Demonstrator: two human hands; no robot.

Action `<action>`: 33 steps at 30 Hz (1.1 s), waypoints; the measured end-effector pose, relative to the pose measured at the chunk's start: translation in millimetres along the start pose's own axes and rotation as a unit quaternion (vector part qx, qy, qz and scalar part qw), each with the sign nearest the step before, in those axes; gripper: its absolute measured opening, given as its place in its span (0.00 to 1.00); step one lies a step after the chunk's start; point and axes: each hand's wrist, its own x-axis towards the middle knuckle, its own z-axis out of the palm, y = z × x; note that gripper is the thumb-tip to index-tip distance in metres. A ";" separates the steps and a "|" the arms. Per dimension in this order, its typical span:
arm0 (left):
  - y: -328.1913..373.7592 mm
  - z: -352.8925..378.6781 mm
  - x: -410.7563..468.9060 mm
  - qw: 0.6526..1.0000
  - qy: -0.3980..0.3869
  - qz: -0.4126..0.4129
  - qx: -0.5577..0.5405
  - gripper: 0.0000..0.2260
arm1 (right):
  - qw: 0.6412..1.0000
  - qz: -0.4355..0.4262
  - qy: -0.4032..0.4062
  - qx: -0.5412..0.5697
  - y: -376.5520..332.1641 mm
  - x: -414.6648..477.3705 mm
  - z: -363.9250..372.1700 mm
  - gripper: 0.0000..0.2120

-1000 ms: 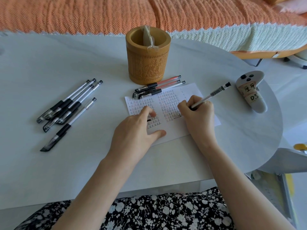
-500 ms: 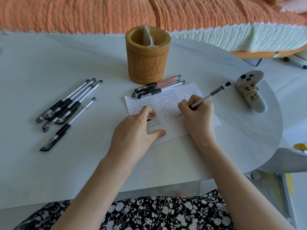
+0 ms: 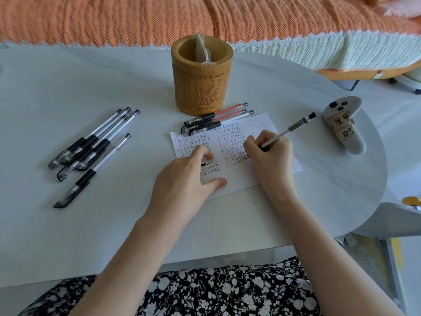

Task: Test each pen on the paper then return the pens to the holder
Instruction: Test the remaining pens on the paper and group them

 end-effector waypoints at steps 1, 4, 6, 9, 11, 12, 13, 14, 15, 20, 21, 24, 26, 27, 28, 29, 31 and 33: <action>-0.1 0.0 0.0 1.000 0.001 0.000 0.000 0.20 | 1.000 -0.001 0.000 -0.001 -0.1 0.0 0.1 0.17; -0.3 0.2 0.0 1.000 0.001 0.001 0.000 0.20 | 1.000 -0.003 0.000 0.000 -0.3 0.3 0.2 0.19; -0.3 -0.1 -0.1 1.000 0.000 0.001 -0.001 0.20 | 1.000 0.001 -0.002 0.003 -0.4 0.4 0.3 0.20; -0.2 -0.2 0.1 1.000 -0.001 0.001 -0.002 0.20 | 1.000 0.003 -0.004 0.001 -0.8 0.2 0.3 0.20; -0.1 -0.3 -0.1 1.000 0.000 0.001 -0.002 0.20 | 1.000 0.005 -0.004 0.003 -0.8 -0.1 0.5 0.20; -0.1 -0.1 -0.1 1.000 0.001 0.001 -0.003 0.20 | 1.000 0.005 -0.004 0.005 -0.6 -0.4 0.5 0.19; -0.2 0.0 -0.2 1.000 0.001 0.001 -0.003 0.20 | 1.000 0.005 -0.004 0.005 -0.4 -0.3 0.4 0.18; -0.3 0.2 0.0 1.000 0.002 0.001 -0.003 0.20 | 1.000 0.005 -0.004 0.005 -0.4 -0.5 0.2 0.17; -0.6 0.4 -0.1 1.000 0.003 0.001 -0.002 0.20 | 1.000 0.005 -0.003 0.006 -0.3 -0.4 0.1 0.16; -0.7 -0.1 -0.5 1.000 0.002 0.002 -0.002 0.20 | 1.000 0.003 -0.005 0.003 0.0 -0.4 0.1 0.16; -0.7 -0.2 -0.4 1.000 0.001 0.002 -0.002 0.20 | 1.000 0.003 -0.007 0.001 0.3 -0.4 0.1 0.16; -0.5 -0.3 -0.3 1.000 0.000 0.004 -0.004 0.20 | 1.000 0.003 -0.009 -0.005 0.9 -0.6 0.3 0.15; -0.2 -0.5 -0.4 1.000 0.001 0.004 -0.005 0.20 | 1.000 0.001 -0.007 -0.002 0.8 -0.3 0.5 0.16; 0.0 -0.7 -0.5 1.000 0.001 0.003 -0.004 0.20 | 1.000 0.000 -0.006 0.000 0.6 -0.3 0.8 0.16; 0.4 -0.9 -0.4 1.000 0.001 0.002 -0.004 0.20 | 1.000 -0.001 -0.005 0.001 0.3 -0.3 0.7 0.16; 0.7 -1.1 -0.3 1.000 0.001 0.002 -0.003 0.20 | 1.000 -0.002 -0.004 0.002 0.2 -0.4 0.9 0.16; 1.4 -1.3 -0.3 1.000 0.000 0.002 -0.001 0.20 | 1.000 -0.003 -0.003 0.005 -0.2 -0.4 0.8 0.16; 1.9 -1.7 -0.7 1.000 0.001 0.002 -0.002 0.20 | 1.000 -0.002 -0.001 0.007 -0.4 -0.4 1.0 0.16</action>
